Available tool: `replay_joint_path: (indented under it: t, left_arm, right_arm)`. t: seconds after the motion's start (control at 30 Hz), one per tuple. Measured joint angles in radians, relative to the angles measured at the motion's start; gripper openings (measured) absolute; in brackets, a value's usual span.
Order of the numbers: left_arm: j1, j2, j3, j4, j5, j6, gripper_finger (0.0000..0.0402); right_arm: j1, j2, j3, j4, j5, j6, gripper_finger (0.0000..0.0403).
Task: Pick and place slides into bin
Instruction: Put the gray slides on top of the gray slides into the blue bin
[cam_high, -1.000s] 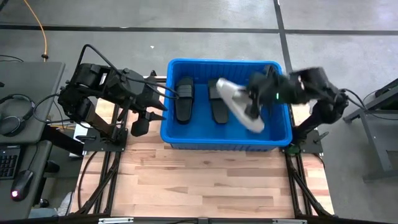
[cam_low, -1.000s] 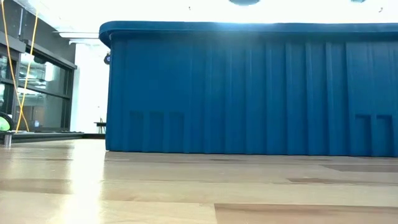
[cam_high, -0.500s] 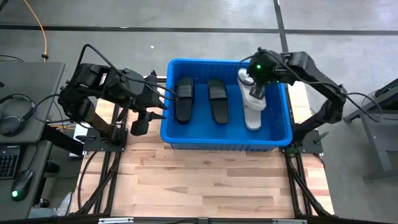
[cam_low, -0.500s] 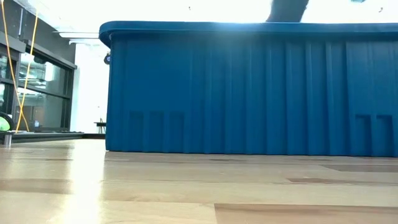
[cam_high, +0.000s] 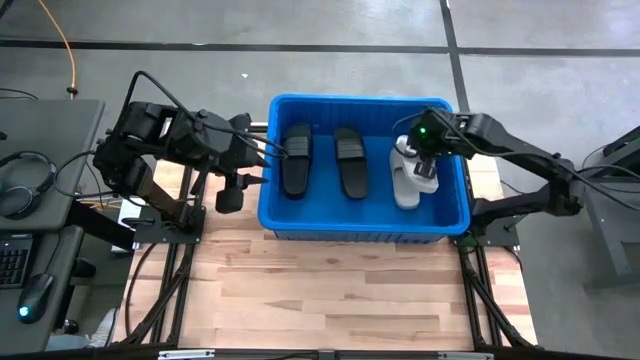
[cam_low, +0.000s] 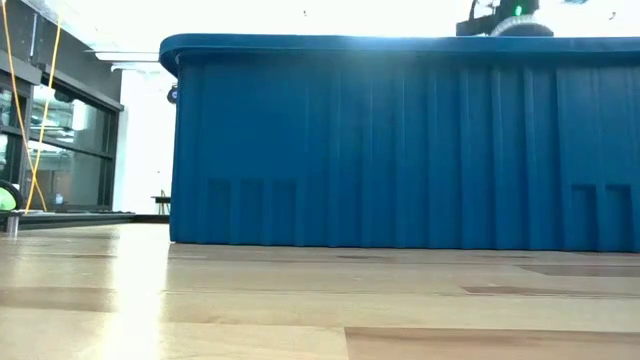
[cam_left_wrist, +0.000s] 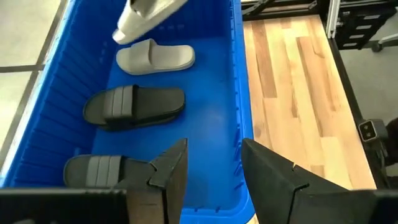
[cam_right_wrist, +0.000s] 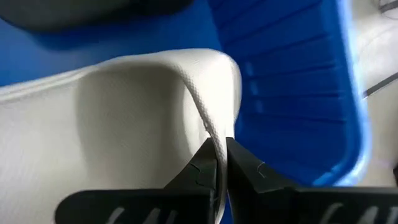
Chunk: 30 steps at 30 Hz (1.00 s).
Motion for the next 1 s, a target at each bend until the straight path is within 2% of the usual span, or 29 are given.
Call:
replay_joint_path:
  t: [0.2,0.43,0.73,0.9,1.0]
  left_arm:
    - [0.000,0.000,0.000,0.001,-0.039,-0.019,0.0138]
    - [0.000,0.000,0.000,0.001,-0.053,-0.035,0.0138]
    - [0.000,0.000,0.000,0.001,-0.071,-0.045,0.0138]
    - [0.000,0.000,0.000,0.001,-0.079,-0.063,0.0138]
    - [0.000,0.000,0.000,0.001,-0.079,-0.064,0.0138]
  right_arm:
    - [-0.085,0.004,-0.146,0.138,0.001,-0.098,0.0000]
    - [-0.157,0.008,-0.243,0.243,0.029,-0.189,0.0000]
    - [-0.171,0.015,-0.260,0.331,0.045,-0.285,0.0000]
    - [-0.195,0.067,-0.260,0.329,0.002,-0.288,0.0000]
    - [-0.200,0.109,-0.260,0.347,0.027,-0.289,0.0000]
